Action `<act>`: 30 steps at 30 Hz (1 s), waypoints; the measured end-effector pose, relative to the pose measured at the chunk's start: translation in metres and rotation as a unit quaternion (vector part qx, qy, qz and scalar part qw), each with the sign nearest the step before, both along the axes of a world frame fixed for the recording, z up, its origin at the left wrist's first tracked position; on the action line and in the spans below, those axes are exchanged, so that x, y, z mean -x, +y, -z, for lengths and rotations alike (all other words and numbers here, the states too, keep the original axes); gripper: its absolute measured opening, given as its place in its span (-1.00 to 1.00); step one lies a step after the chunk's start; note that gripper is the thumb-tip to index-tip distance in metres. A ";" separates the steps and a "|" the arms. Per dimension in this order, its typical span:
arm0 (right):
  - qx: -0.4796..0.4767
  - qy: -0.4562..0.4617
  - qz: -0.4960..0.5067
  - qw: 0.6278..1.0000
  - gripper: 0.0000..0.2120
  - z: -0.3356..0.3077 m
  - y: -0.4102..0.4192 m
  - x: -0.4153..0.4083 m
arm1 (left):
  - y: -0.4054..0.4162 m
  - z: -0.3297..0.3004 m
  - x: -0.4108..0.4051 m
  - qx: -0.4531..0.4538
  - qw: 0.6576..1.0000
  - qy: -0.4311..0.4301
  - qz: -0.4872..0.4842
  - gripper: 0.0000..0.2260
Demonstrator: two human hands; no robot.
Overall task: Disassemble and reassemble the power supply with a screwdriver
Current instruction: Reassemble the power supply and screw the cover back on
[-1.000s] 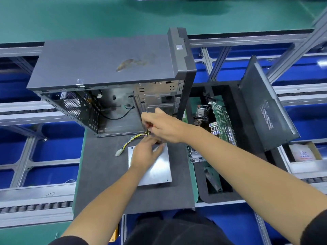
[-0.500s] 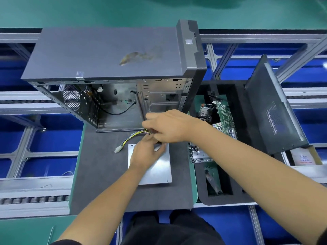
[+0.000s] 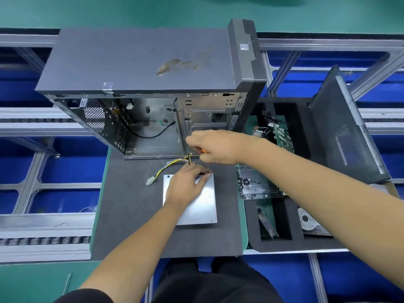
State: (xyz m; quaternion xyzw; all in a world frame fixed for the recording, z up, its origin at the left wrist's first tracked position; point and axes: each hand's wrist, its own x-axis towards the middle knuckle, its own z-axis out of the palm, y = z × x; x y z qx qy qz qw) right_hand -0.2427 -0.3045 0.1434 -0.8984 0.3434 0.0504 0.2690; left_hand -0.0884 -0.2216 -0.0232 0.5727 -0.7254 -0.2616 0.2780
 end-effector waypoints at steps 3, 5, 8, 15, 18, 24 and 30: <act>-0.003 -0.024 0.021 0.999 -0.84 0.003 -0.002 0.003 | 0.000 0.001 0.002 0.007 1.000 -0.014 -0.005 -0.92; 0.007 -0.031 0.038 0.999 -0.84 0.006 0.000 0.006 | 0.001 0.000 0.003 0.004 1.000 -0.017 -0.010 -0.93; 0.011 -0.046 0.063 0.997 -0.84 0.008 0.004 0.007 | 0.002 0.000 0.003 -0.002 1.000 -0.006 -0.017 -0.94; 0.003 -0.070 0.102 0.992 -0.86 0.005 0.007 0.016 | 0.003 -0.005 0.004 -0.012 1.000 -0.016 -0.007 -0.90; 0.005 -0.081 0.106 0.991 -0.86 0.006 0.008 0.019 | 0.004 -0.006 0.003 -0.020 1.000 -0.015 0.002 -0.89; 0.005 -0.113 0.145 0.983 -0.87 0.009 0.008 0.026 | 0.004 -0.007 0.002 -0.034 0.999 -0.003 -0.002 -0.89; 0.001 -0.137 0.159 0.978 -0.88 0.006 0.009 0.030 | 0.005 -0.006 0.000 -0.061 0.998 0.025 -0.004 -0.87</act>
